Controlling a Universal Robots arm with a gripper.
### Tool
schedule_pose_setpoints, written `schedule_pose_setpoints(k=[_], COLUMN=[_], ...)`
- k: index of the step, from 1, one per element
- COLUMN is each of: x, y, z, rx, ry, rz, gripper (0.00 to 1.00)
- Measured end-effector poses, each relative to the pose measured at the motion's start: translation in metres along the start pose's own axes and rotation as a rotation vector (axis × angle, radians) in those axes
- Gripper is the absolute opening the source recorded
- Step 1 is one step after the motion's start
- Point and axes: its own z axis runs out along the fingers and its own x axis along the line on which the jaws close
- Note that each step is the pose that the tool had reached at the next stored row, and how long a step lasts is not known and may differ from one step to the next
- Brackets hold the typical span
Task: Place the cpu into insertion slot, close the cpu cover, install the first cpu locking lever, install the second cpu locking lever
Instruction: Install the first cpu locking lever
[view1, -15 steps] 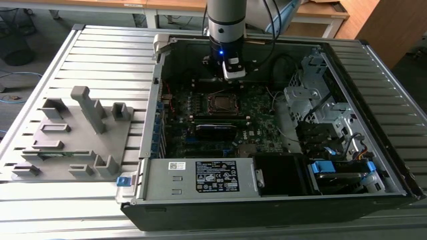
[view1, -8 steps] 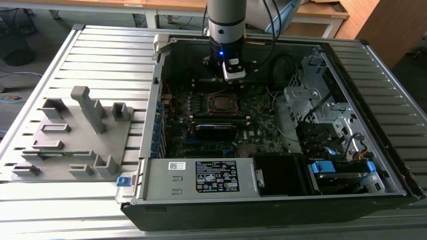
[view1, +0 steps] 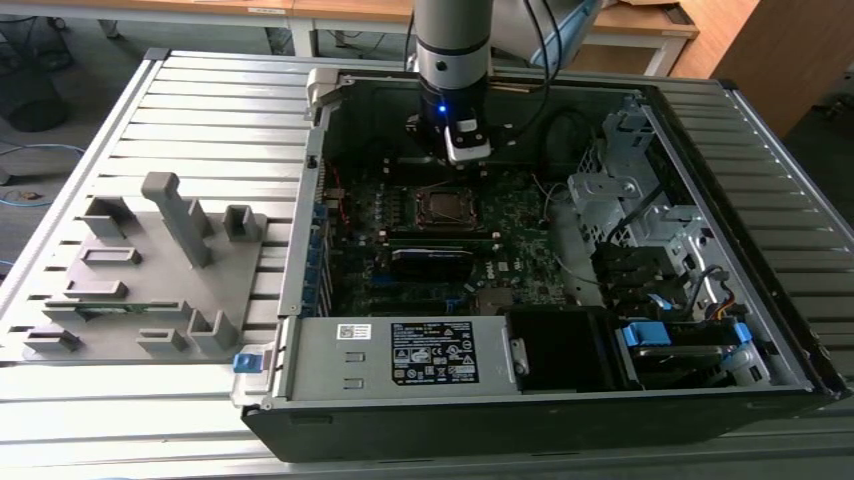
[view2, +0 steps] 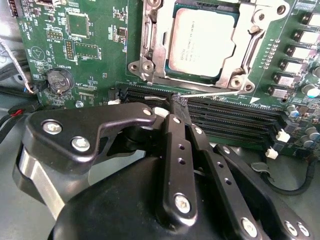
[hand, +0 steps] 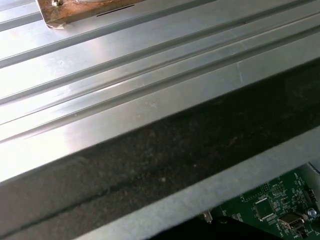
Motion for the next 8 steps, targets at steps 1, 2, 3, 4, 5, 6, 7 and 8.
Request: schedule_pose_setpoints(k=[1, 2, 3, 4, 5, 6, 7, 8], x=[0.0000, 0.0001, 0.0000, 0.0000, -0.0001, -0.0003, -0.0005, -0.0008], y=[-0.0001, -0.0001, -0.0002, -0.0002, -0.0002, -0.0001, -0.0001, 0.0000], z=[0.0005, 0.0010, 0.0014, 0.0017, 0.0020, 0.0023, 0.0027, 0.0031], rx=[0.0002, 0.0005, 0.0011, 0.0017, 0.0024, 0.0030, 0.0034, 0.0038], ry=[-0.0003, -0.0006, -0.0010, -0.0012, -0.0015, -0.0017, -0.0020, -0.0021], rz=[0.000, 0.000, 0.000, 0.000, 0.000, 0.000, -0.001, -0.001], gripper=[0.11, 0.11, 0.11, 0.11, 0.11, 0.11, 0.11, 0.11])
